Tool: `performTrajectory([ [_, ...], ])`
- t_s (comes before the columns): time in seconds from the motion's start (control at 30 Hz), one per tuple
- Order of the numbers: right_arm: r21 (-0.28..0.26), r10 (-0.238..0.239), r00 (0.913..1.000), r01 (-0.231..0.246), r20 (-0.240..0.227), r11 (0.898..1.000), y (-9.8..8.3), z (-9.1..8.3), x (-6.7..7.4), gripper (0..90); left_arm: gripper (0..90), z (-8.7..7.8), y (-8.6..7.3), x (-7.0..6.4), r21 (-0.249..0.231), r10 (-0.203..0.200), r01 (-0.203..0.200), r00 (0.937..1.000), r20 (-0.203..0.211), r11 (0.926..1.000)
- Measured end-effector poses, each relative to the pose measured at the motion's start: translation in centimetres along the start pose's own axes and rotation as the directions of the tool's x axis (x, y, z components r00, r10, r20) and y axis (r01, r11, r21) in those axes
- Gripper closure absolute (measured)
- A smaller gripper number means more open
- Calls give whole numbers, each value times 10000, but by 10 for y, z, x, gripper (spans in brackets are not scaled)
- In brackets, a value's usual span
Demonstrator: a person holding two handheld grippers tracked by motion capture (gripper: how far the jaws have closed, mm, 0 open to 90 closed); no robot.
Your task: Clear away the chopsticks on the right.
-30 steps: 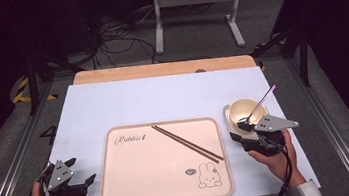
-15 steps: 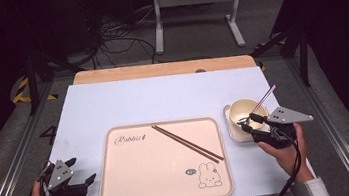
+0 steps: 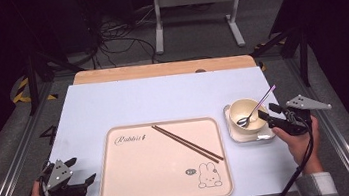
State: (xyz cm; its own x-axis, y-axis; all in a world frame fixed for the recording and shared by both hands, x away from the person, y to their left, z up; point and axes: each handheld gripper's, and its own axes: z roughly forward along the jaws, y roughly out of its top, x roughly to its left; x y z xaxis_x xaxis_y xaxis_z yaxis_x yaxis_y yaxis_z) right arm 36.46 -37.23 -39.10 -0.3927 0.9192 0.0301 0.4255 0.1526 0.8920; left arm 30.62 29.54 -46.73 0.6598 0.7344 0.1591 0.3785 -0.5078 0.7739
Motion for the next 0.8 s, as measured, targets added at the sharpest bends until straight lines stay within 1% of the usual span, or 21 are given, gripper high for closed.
performTrajectory([
  [0.1, -77, 286, 9996, -286, -25, 9996, 1, 5, -7, 423, 163, -1, -1, -1, 25, -19, 18, 10000, 21, 10000],
  [0.2, -55, 445, 9990, -446, -95, 9990, 4, 12, -14, 388, 163, -2, -1, -1, 16, -26, 26, 10000, -18, 10000],
  [0.27, 13, 703, 9975, -703, -1, 9975, 6, 18, -19, 370, 163, -3, -2, -1, -8, -77, 77, 10000, -22, 10000],
  [0.37, 35, 1051, 9945, -1051, -45, 9945, 7, 25, -25, 352, 163, -4, -3, 0, -3, -119, 119, 9999, -19, 9999],
  [0.53, 191, 1370, 9906, -1370, 26, 9904, 6, 35, -34, 344, 163, -5, -5, 0, 27, -129, 129, 9999, -56, 9999],
  [0.63, 214, 1584, 9874, -1584, 47, 9871, 4, 39, -39, 345, 163, -6, -5, 0, 42, -158, 159, 9998, -99, 9999],
  [0.67, 214, 1584, 9874, -1584, 47, 9871, 4, 39, -39, 345, 163, -6, -5, 0, 42, -158, 159, 9998, -99, 9999],
  [0.8, 234, 1977, 9802, -1975, -73, 9800, 1, 46, -45, 358, 163, -6, -6, -1, 68, -141, 142, 9998, -105, 9999],
])
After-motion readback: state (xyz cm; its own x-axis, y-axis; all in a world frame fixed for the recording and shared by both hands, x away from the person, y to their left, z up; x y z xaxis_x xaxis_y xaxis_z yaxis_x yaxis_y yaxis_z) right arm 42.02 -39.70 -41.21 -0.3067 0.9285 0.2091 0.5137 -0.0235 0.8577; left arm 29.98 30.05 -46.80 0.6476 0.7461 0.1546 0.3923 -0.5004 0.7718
